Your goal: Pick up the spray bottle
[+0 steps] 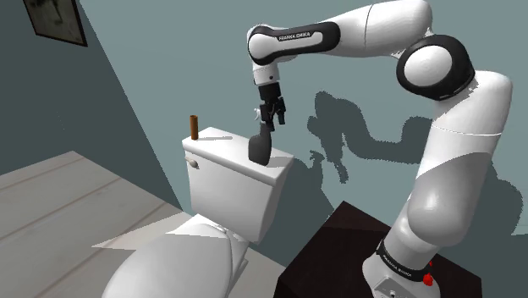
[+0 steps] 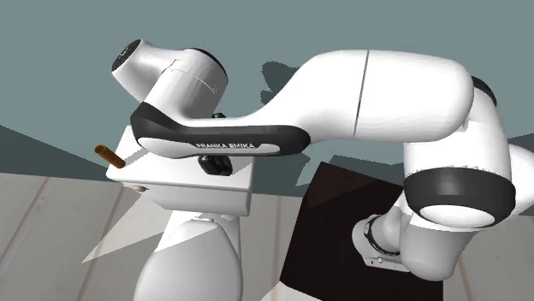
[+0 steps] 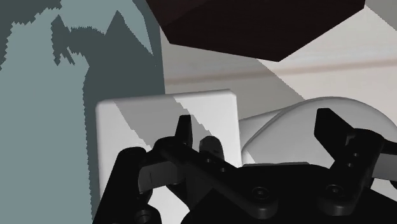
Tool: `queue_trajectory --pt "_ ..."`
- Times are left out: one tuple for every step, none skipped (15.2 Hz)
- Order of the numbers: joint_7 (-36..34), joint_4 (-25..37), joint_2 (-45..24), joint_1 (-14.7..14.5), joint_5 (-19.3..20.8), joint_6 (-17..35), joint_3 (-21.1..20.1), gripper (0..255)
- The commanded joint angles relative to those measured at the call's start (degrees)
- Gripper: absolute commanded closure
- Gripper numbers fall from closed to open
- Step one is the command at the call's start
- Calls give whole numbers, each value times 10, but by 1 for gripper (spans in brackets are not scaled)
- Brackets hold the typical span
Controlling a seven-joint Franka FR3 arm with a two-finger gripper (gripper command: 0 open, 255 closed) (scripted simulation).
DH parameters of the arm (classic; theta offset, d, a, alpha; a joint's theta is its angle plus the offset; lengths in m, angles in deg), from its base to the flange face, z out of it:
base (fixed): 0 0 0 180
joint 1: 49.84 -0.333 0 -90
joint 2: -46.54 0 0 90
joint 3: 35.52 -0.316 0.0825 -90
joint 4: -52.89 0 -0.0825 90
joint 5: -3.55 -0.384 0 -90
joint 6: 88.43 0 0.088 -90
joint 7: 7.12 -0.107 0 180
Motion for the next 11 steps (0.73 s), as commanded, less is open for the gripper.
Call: queue_trajectory --pt "1 78 -70 -4 12 -29 -1 0" --pt "3 119 -105 -6 17 -46 -1 0" --pt "5 163 -141 -8 23 -64 0 0" --pt "8 212 -179 -11 29 -84 1 0" --pt "12 266 -220 -14 35 -107 2 0" --pt "17 328 -265 -17 41 -133 3 0" --pt "23 401 -315 -20 48 -165 5 0" --pt "22 389 -312 -20 47 -156 5 0" --pt "20 377 -310 -20 47 -147 5 0" --pt "19 366 -308 -19 46 -138 5 0" --pt "18 357 -307 -19 46 -129 5 0"
